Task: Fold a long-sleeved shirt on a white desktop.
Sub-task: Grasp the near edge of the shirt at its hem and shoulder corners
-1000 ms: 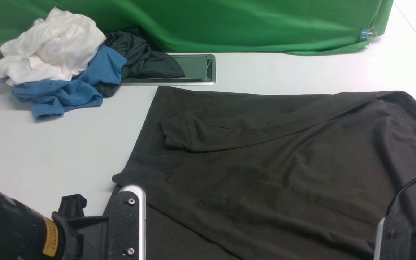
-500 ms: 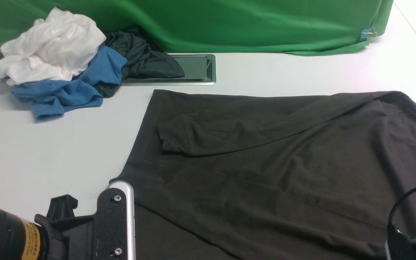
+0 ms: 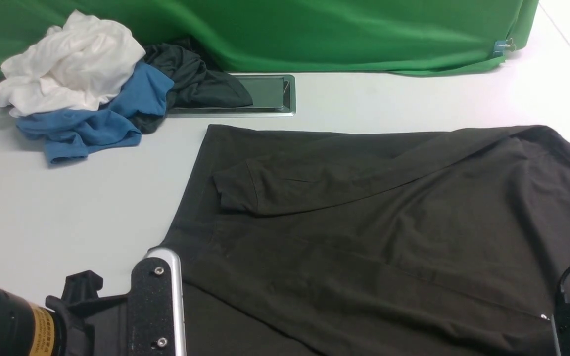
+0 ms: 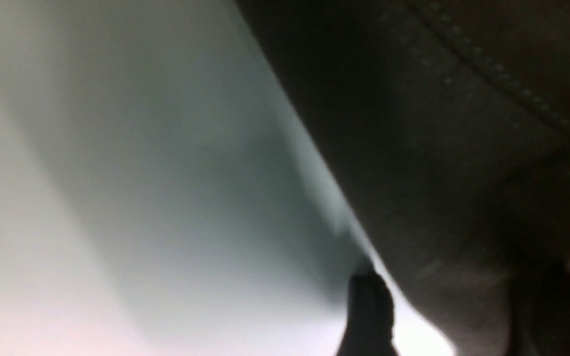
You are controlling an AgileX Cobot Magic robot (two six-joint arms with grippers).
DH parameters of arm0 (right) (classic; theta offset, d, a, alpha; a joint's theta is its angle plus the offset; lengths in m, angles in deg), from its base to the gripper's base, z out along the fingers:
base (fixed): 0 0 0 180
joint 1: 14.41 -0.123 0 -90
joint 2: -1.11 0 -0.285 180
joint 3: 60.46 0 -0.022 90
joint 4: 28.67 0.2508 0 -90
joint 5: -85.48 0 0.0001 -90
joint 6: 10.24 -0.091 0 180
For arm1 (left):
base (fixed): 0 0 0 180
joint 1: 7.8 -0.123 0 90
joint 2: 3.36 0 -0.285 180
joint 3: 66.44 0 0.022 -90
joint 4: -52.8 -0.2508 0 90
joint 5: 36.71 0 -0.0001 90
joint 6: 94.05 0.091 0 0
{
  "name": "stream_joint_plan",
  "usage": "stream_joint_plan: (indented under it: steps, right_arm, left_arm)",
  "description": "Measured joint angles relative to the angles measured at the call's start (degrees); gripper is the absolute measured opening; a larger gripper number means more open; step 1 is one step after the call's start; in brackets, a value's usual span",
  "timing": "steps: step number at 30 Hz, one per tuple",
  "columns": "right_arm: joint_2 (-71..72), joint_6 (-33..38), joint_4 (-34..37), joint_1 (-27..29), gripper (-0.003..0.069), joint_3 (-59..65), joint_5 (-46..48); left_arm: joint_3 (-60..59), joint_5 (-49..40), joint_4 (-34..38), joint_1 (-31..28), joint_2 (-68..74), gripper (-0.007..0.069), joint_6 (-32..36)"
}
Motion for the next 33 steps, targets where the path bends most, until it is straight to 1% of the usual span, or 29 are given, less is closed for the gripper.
stream_joint_plan:
  steps: [2,3,5,6,7,8,9,11,16,17,21,24,27,28,31,33]
  right_arm:
    - [-0.66,0.27,-0.57,0.0,0.0456,-0.2,-0.05]
    - [-1.22,0.33,-0.86,0.05,0.0435,-0.51,0.11]
    - [-1.7,0.41,-1.33,0.05,0.0347,-0.56,0.35]
    - [-1.7,0.41,-1.33,-0.03,0.0274,-0.51,0.44]
    - [-1.7,0.41,-1.33,-0.03,0.0261,-0.51,0.44]
    - [-1.7,0.35,-1.33,-0.49,0.0164,-0.46,0.37]
    - [-1.64,0.27,-1.55,-0.92,0.0108,-0.41,0.09]
    - [-1.16,-0.03,-2.03,-1.99,0.0059,-0.39,-0.04]
    - [2.07,-0.81,1.34,-5.14,0.0046,0.32,2.3]
    - [4.34,-1.03,3.82,-5.69,0.0046,0.61,5.58]
    - [10.66,-1.22,6.24,-5.83,0.0046,0.68,12.99]
    - [13.64,-1.99,6.38,-5.83,0.0046,0.68,13.75]
    - [15.47,-3.69,6.02,-5.83,0.0042,0.68,12.95]
    - [15.66,-5.49,5.49,-5.83,0.0041,0.62,12.67]
    - [14.38,-7.91,4.49,-5.83,0.0041,-1.08,12.71]
    - [13.59,-8.51,4.02,-5.83,0.0041,-2.23,12.41]
  left_arm:
    - [0.0,0.0,0.0,0.0,0.0,0.0027,-0.02]
    - [0.0,0.0,0.0,0.0,0.0,0.0027,-0.13]
    - [0.0,-0.05,0.0,0.0,0.0,0.0027,-0.13]
    - [0.0,-0.05,0.0,0.0,0.0,0.0027,-0.13]
    - [0.0,-0.05,0.0,0.0,0.0,0.0027,-0.13]
    - [0.0,-0.17,0.0,0.0,0.0,0.0027,-0.19]
    - [0.0,-0.24,0.0,0.0,0.0,0.0027,-0.19]
    - [0.0,-0.44,0.0,0.0,0.0,0.0027,-0.34]
    - [0.0,-4.23,1.35,0.0,0.0,0.0027,-1.11]
    - [0.0,-5.86,2.21,0.0,0.0,0.0027,-1.62]
    - [0.0,-6.9,3.45,0.0,-0.03,0.0027,-2.12]
    - [0.0,-6.75,3.34,0.0,-0.03,0.0027,-2.29]
    - [0.14,-4.92,1.96,0.0,-0.03,0.0027,-3.98]
    - [0.45,-3.27,0.44,0.0,-0.03,0.0027,-5.51]
    - [2.24,0.96,-5.17,-0.14,0.03,0.0027,-10.21]
    - [2.87,2.7,-7.08,-0.45,0.14,0.0027,-11.12]
